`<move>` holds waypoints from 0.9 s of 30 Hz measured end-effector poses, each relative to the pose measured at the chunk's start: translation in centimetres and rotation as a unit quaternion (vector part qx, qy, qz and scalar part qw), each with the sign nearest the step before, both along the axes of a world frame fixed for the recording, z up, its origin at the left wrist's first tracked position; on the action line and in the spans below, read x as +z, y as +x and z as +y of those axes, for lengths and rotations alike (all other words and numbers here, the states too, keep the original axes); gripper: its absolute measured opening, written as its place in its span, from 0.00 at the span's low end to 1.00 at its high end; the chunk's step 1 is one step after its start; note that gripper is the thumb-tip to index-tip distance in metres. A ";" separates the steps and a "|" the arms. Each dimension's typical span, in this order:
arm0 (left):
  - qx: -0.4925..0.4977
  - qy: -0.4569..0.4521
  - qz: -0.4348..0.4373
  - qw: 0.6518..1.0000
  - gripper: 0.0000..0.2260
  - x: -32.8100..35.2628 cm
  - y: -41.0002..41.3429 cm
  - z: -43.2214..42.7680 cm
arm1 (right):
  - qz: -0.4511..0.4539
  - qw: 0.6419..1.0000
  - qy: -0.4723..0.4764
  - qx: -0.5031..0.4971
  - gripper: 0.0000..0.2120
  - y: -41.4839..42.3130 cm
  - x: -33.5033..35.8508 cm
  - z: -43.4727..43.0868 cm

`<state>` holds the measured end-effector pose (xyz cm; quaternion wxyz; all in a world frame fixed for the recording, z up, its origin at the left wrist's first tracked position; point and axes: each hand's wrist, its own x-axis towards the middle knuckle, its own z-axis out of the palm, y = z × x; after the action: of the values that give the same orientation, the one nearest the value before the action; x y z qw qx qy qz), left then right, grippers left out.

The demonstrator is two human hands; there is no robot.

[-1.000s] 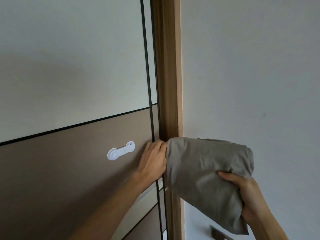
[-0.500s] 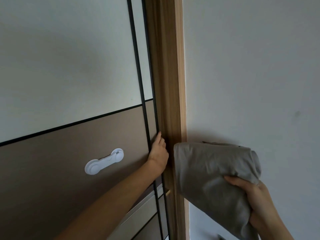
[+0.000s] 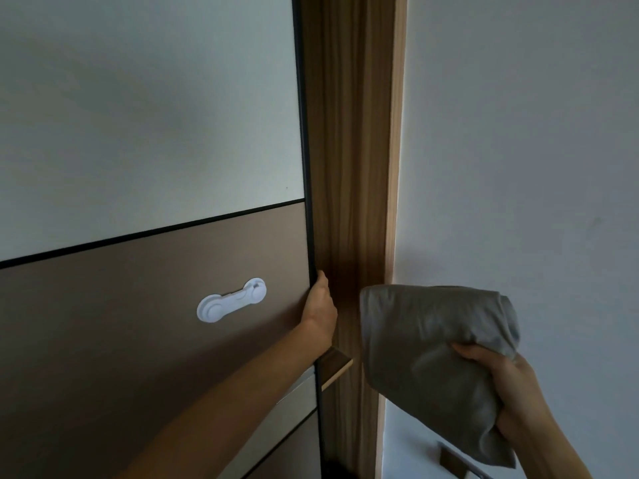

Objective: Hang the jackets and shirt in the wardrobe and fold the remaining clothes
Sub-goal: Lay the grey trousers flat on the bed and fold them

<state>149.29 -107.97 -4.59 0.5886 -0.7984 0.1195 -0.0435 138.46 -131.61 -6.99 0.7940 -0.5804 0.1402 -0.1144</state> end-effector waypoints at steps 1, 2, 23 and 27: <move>0.003 -0.005 0.001 1.000 0.30 0.2 -0.6 0.3 | -0.001 1.000 0.001 0.004 0.15 -0.4 0.1 0.3; 0.004 -0.007 -0.001 1.000 0.30 0.4 -1.2 0.6 | -0.005 1.000 -0.001 0.007 0.14 -0.8 0.2 0.6; 0.098 -0.040 -0.046 0.993 0.28 0.2 -15.5 10.5 | -0.010 0.995 -0.008 0.096 0.19 -7.1 0.3 9.0; 0.119 -0.031 -0.055 0.991 0.27 0.1 -18.9 12.5 | -0.008 0.993 -0.008 0.121 0.20 -8.0 0.0 11.5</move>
<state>130.42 -95.47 -4.47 0.5698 -0.8214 -0.0100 -0.0206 130.43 -120.15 -7.01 0.7987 -0.5981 0.0615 -0.0234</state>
